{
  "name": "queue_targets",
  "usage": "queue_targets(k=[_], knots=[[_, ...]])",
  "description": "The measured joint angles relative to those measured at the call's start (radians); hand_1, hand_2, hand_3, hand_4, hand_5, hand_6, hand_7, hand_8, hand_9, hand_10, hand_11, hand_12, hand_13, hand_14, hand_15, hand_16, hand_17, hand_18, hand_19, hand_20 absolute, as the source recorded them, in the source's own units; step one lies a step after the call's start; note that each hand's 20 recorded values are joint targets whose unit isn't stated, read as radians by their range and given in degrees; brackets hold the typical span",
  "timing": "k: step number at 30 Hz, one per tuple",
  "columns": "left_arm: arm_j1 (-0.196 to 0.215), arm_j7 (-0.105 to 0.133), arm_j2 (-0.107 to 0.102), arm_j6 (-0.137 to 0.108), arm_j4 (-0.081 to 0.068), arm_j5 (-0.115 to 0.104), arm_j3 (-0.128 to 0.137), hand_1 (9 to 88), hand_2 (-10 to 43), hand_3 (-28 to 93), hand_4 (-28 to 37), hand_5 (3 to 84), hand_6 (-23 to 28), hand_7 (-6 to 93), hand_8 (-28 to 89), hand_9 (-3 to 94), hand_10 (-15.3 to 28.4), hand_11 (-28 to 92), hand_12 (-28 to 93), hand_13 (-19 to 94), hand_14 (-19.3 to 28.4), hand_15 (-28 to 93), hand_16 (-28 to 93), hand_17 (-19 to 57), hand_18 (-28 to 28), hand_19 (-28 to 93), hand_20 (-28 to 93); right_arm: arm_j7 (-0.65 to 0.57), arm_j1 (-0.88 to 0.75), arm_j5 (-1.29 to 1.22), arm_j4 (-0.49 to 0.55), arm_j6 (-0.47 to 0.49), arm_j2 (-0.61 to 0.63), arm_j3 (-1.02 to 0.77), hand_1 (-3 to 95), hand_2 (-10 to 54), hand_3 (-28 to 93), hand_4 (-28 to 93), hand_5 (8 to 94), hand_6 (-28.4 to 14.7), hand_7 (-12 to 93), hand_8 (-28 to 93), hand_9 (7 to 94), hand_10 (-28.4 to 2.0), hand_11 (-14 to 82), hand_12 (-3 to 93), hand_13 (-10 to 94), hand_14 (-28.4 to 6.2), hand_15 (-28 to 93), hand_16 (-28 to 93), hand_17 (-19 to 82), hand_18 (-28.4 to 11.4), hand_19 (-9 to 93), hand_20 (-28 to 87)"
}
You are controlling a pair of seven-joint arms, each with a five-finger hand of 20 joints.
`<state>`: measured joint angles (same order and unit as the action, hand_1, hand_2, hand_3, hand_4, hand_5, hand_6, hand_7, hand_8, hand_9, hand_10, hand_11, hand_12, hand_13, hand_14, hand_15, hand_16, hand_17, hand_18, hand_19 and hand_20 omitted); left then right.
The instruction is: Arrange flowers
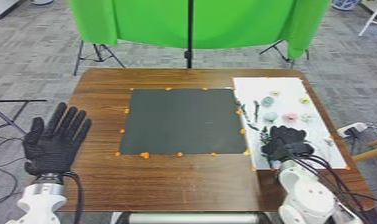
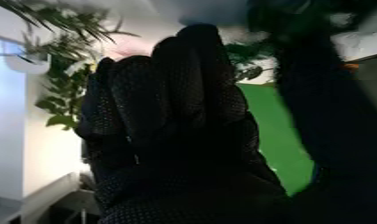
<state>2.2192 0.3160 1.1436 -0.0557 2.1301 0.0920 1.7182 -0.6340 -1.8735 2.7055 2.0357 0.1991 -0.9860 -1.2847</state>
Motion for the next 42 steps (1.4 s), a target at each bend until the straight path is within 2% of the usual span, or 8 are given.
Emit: queue_targets(k=[3,6,11,16,26,33,39,42], knots=[[0.0,-0.002,0.001,0.0,0.0,-0.005,0.0,25.1,17.6,74,-28.3,42.5,8.7,7.8,-10,37.5,13.5,14,4,27,12.6,20,-9,-5.1,10.7,28,7,0.009,0.016,0.007,-0.016,-0.015,-0.001,0.009,56.3,-9.5,70,-28,82.0,-2.3,28,3,84.1,-13.3,25.5,46.3,71,-12.9,70,30,36,-25.9,90,28],[0.0,-0.004,0.002,-0.001,0.0,-0.009,-0.002,25.2,17.6,74,-28.3,42.6,8.8,7.8,-10,37.7,13.5,14,4,27,12.6,20,-9,-5.1,10.7,29,8,0.014,0.028,0.008,-0.027,-0.03,-0.002,0.014,58.3,-9.5,74,-28,86.4,-2.1,26,6,89.5,-12.4,20.2,49.0,76,-11.6,66,34,38,-25.8,91,28],[-0.002,-0.007,0.005,-0.003,-0.001,-0.01,-0.006,25.2,17.6,74,-28.3,42.7,8.8,7.7,-10,37.7,13.6,14,4,27,12.6,20,-9,-5.1,10.8,29,8,0.003,0.031,-0.023,-0.034,-0.071,-0.011,0.017,54.9,-9.5,79,-24,86.3,-2.7,27,13,90.7,-11.5,20.3,48.4,79,-9.4,63,37,41,-26.7,92,28],[-0.001,-0.007,0.007,-0.005,-0.001,-0.014,-0.006,25.2,17.6,74,-28.3,42.8,8.8,7.7,-10,37.7,13.6,14,4,27,12.6,20,-9,-5.1,10.8,29,7,-0.051,-0.003,-0.163,-0.003,-0.161,-0.02,-0.004,52.2,-9.5,81,-20,86.5,-2.8,27,17,92.1,-9.5,19.7,45.8,83,-6.4,63,38,46,-26.6,93,38],[0.02,0.002,0.01,-0.006,0.005,-0.018,0.026,25.1,17.5,74,-28.3,42.4,8.7,7.6,-10,37.5,13.7,14,4,27,12.6,20,-9,-5.1,10.8,29,7,-0.125,-0.081,-0.183,0.133,-0.382,-0.019,-0.013,50.5,-9.5,83,-17,86.4,-3.0,27,19,93.0,-9.5,19.1,46.5,84,-6.7,64,38,47,-26.9,93,41],[0.037,0.014,0.019,-0.005,0.005,-0.012,0.08,22.5,19.4,71,-28.3,42.0,8.6,7.3,-10,37.1,13.6,13,4,27,12.7,19,-9,-5.1,10.7,29,7,-0.124,0.013,-0.214,0.164,-0.401,-0.051,0.05,49.8,-9.5,83,-17,85.6,-2.7,28,20,92.6,-9.8,19.5,47.2,82,-7.5,66,37,46,-26.8,93,43],[0.036,0.017,0.017,-0.004,0.003,-0.015,0.075,22.0,19.1,73,-28.3,41.9,8.5,7.1,-10,37.1,13.6,13,4,27,12.8,19,-9,-5.0,10.7,28,8,-0.109,0.165,-0.434,0.094,-0.378,-0.111,0.16,49.7,-9.5,83,-17,84.9,-2.7,29,20,91.9,-10.0,20.3,47.8,82,-8.0,67,36,45,-26.7,93,43],[0.03,0.013,0.015,-0.005,0.0,-0.015,0.065,22.9,18.5,73,-28.3,42.0,8.5,7.2,-10,37.2,13.6,13,4,27,12.8,19,-9,-5.1,10.7,28,8,-0.065,0.241,-0.43,0.019,-0.367,-0.146,0.228,49.5,-9.5,83,-17,84.3,-2.7,30,19,91.2,-10.1,21.1,48.1,80,-8.4,69,36,45,-26.4,93,43]])
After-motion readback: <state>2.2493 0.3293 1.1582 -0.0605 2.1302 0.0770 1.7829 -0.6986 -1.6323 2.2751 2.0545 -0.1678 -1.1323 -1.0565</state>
